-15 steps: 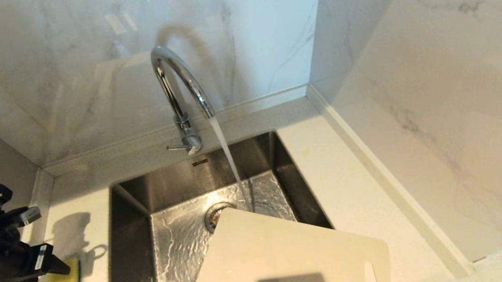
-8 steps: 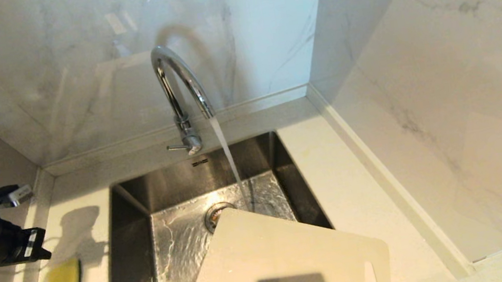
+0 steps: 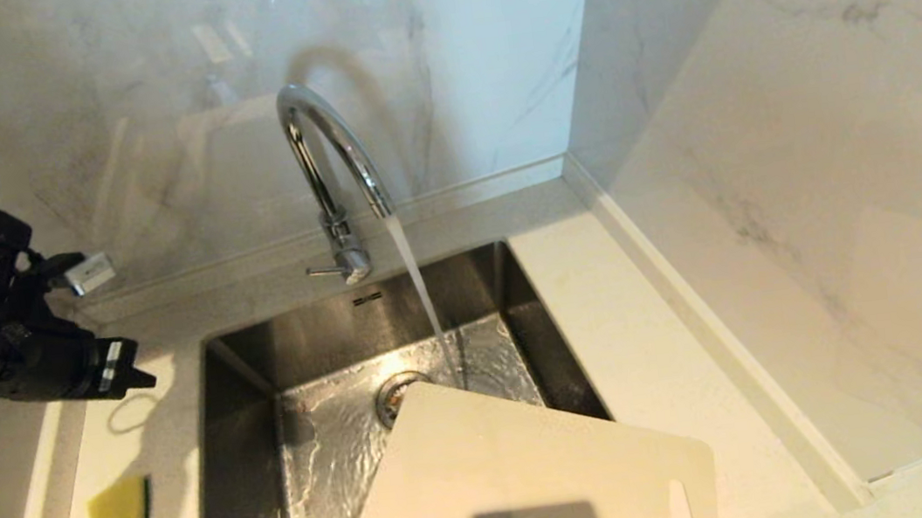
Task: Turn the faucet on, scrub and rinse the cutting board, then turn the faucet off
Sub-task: Turn off the tap
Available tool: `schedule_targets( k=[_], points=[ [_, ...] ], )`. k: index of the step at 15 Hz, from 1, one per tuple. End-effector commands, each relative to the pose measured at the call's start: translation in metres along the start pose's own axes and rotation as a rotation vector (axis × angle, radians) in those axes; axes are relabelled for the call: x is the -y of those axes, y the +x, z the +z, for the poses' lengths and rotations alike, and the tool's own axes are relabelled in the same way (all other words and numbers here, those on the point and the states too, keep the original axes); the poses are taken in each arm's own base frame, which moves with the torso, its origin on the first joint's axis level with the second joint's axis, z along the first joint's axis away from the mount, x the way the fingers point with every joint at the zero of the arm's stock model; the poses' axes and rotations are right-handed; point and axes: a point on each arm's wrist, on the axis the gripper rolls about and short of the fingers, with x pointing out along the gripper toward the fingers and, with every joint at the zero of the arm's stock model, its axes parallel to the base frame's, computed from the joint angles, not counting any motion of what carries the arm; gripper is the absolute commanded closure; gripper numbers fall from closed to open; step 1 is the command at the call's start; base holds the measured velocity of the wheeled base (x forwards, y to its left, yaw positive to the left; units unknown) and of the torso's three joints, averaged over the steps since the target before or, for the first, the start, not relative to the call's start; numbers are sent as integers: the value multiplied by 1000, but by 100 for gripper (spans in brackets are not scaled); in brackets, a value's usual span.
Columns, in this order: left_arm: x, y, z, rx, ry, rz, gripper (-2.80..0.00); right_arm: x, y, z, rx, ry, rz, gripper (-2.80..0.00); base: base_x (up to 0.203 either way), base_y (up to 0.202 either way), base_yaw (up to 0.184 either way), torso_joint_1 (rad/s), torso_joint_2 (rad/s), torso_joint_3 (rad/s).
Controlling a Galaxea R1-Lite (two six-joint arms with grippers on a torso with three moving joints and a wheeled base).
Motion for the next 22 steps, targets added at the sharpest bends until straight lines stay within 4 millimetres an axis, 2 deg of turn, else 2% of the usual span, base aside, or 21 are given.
schedule_targets(
  k=[1,6,15,22],
  points=[
    [17,17,21,20,49,-41,0,0,0,0,0,0,0,0,0,0,0,0,0,0],
    [43,49,42,1,100,-96,0,0,0,0,0,0,1,0,0,0,0,0,0,0],
    [80,85,80,84,58,-160,0,0,0,0,0,0,1,0,0,0,0,0,0,0],
    [90,106,93,125,30,-176,0,0,0,0,0,0,1,0,0,0,0,0,0,0]
  ],
)
